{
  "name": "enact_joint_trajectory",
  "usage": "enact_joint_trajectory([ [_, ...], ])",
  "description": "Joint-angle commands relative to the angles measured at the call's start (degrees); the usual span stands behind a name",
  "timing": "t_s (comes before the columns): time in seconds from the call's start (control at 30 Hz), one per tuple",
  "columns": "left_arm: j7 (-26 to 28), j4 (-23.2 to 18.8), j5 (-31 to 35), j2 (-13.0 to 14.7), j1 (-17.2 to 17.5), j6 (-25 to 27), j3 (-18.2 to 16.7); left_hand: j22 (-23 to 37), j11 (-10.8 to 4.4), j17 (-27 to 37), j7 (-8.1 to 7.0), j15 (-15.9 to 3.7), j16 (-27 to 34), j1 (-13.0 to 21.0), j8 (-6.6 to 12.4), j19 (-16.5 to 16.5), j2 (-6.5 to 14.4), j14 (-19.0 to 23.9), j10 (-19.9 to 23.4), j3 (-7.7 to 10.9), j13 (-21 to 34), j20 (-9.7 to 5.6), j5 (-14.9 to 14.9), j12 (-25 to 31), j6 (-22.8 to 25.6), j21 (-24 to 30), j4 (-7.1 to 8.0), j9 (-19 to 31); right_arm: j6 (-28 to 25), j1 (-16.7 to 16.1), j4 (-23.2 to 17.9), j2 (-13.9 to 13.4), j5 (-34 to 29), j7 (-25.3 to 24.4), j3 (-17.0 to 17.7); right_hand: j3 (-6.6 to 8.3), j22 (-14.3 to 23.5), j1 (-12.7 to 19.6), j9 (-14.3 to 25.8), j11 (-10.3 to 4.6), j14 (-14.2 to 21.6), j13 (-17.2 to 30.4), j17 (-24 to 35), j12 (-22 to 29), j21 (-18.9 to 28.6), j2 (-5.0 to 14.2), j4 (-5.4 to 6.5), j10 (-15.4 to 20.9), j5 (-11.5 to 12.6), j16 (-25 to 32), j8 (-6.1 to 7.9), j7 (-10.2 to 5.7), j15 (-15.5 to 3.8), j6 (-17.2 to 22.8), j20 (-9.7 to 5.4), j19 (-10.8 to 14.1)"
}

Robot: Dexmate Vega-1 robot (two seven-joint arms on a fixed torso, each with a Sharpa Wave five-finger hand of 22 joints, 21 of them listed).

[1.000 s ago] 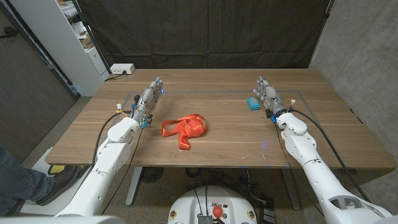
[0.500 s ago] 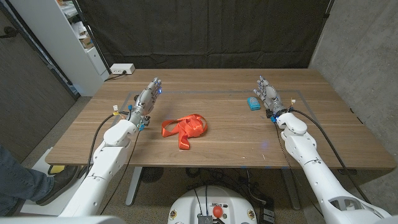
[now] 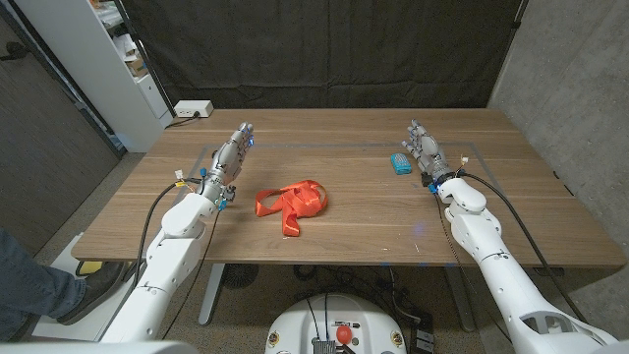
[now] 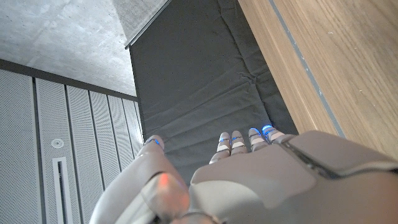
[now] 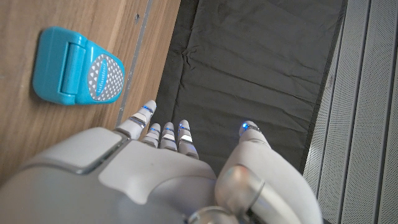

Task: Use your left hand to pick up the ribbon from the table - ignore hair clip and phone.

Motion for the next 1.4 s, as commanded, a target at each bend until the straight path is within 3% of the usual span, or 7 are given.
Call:
enact_joint_trajectory([
  [0.03,1.69,-1.65,2.85,-0.77,2.27,-4.36,0.11,0.29,-0.12,0.08,0.13,0.01,0.25,0.74,0.48,-3.62,0.16,0.35,0.55,0.03,0.06,0.48,-0.17,0.29,0.88,0.25,-0.52,0.23,0.06,0.22,-0.07,-0.15,-0.05,0.17,0.12,0.26,0.3,0.25,0.23,0.12,-0.47,0.35,0.2,0.1,-0.06,0.38,-0.36,-0.3,0.24,0.13,0.04,0.15,0.04,-0.23,0.04,0.03],
  [1.4,4.4,-7.15,8.61,-1.51,8.76,-11.88,-1.02,0.29,-1.21,0.07,-0.63,-0.64,0.36,1.72,0.64,-3.02,0.61,2.3,2.61,0.33,0.06,1.51,-0.37,0.65,3.06,0.32,-1.66,0.22,-0.88,-0.04,-1.39,-0.88,-0.13,0.3,0.56,0.11,0.3,0.17,0.24,0.12,-0.6,0.38,0.2,0.16,-0.16,0.55,-0.61,-0.36,0.19,0.15,0.02,0.1,0.07,-0.2,0.06,-0.09],
])
